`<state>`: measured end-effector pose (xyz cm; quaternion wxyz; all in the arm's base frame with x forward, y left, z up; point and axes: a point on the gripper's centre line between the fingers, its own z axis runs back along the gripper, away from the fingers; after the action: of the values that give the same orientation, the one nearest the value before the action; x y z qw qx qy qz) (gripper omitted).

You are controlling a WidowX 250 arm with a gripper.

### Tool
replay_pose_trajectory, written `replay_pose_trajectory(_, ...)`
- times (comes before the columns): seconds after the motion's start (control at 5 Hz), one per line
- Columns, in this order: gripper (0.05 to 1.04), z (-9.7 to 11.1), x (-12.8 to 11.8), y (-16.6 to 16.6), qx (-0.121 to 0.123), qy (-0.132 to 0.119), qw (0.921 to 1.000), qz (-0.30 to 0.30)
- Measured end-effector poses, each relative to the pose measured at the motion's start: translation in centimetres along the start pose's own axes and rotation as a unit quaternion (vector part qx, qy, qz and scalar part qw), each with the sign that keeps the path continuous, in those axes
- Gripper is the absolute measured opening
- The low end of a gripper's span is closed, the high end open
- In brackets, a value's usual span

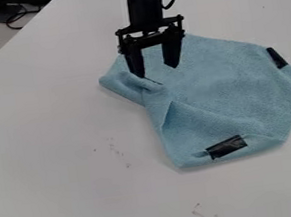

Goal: Unfold the fabric from the center to the bottom left

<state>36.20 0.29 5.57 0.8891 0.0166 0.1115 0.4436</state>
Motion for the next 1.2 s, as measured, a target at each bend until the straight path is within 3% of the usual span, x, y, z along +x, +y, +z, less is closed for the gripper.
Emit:
replay_pose_trajectory(0.6, 1.0, -3.0, 1.8, -0.7, 0.04, 0.026, 0.9986, 0.023)
replay_pose_trajectory(1.2, 1.0, -4.1, 2.3, 0.3, 0.066, 0.039, 0.9961, 0.044)
